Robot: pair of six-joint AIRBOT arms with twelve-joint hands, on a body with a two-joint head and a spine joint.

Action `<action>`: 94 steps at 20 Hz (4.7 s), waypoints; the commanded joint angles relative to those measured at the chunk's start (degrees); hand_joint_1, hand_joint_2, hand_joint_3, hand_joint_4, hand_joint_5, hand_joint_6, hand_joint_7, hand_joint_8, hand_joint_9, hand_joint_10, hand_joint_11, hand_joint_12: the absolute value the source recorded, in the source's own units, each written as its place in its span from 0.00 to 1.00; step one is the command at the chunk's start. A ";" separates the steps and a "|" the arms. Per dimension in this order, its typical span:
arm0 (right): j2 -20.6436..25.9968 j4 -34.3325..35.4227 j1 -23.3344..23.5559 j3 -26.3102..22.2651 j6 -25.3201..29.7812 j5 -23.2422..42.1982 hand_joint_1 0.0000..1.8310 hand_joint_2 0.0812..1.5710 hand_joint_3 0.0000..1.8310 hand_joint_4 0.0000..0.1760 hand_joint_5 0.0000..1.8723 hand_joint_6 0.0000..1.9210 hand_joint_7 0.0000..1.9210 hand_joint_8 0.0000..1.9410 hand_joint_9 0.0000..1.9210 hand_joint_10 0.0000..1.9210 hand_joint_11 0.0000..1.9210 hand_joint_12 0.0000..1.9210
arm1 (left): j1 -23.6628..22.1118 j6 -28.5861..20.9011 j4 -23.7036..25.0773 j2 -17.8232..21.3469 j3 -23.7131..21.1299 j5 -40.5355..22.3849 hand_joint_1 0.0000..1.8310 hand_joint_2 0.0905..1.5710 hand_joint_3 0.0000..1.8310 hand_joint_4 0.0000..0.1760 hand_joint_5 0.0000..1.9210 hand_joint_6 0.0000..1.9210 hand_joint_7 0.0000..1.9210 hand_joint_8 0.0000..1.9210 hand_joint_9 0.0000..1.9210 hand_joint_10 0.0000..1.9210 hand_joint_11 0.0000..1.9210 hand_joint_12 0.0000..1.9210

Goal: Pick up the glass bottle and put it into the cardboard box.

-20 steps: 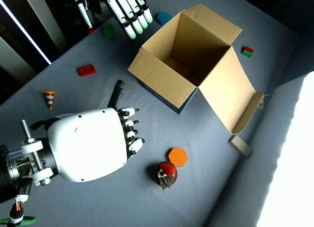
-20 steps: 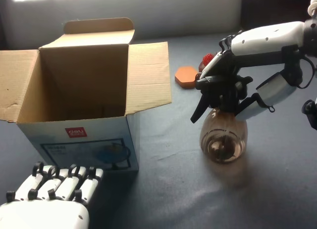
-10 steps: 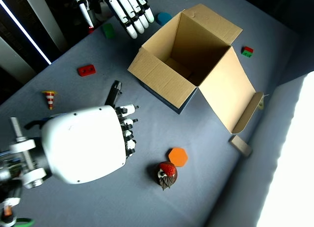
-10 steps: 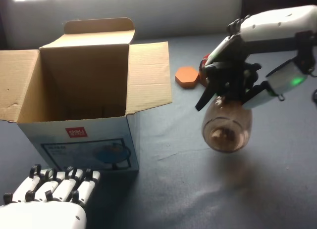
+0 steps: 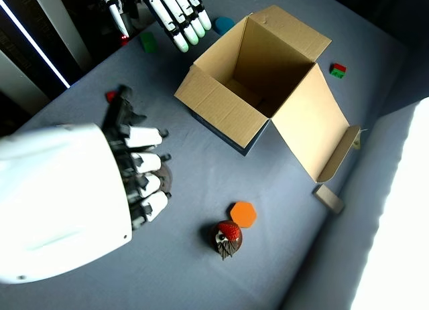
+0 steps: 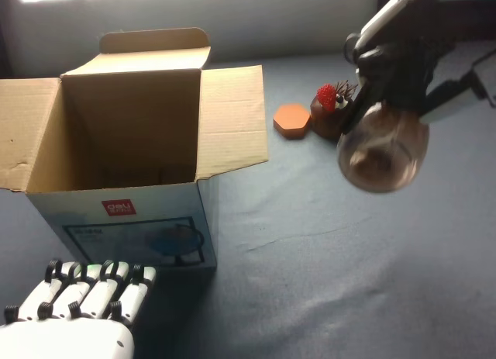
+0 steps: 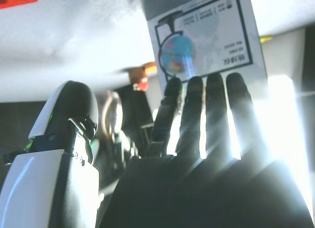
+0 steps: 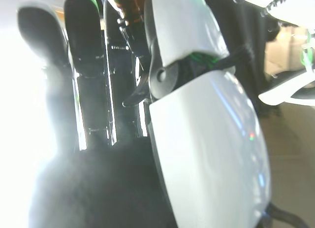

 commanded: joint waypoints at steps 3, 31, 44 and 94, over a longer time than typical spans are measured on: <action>-0.80 4.41 2.86 1.91 -1.11 1.30 0.76 0.67 0.00 0.00 0.48 0.54 0.56 0.40 0.55 0.56 0.47 0.69 | 0.98 -1.84 5.68 0.10 0.08 -5.07 0.12 0.77 0.00 0.00 0.05 0.00 0.04 0.00 0.05 0.00 0.00 0.10; -10.93 13.86 9.19 12.69 -6.67 9.31 0.76 0.67 0.00 0.00 0.48 0.54 0.55 0.41 0.55 0.57 0.47 0.70 | 4.75 -7.85 6.39 -1.24 0.42 -7.17 0.00 0.79 0.00 0.00 0.04 0.00 0.02 0.00 0.01 0.00 0.00 0.00; -16.74 17.95 8.91 13.23 -7.82 11.05 0.76 0.67 0.00 0.00 0.47 0.54 0.57 0.38 0.55 0.56 0.47 0.70 | 5.09 -7.90 6.31 -1.39 0.53 -6.64 0.00 0.77 0.00 0.00 0.03 0.00 0.02 0.00 0.01 0.00 0.00 0.00; -38.74 23.47 0.34 26.51 -22.39 10.25 0.75 0.69 0.00 0.00 0.44 0.59 0.52 0.46 0.51 0.62 0.43 0.76 | 6.14 -9.50 6.22 -1.96 1.00 -5.96 0.00 0.75 0.00 0.00 0.02 0.00 0.00 0.00 0.00 0.00 0.00 0.00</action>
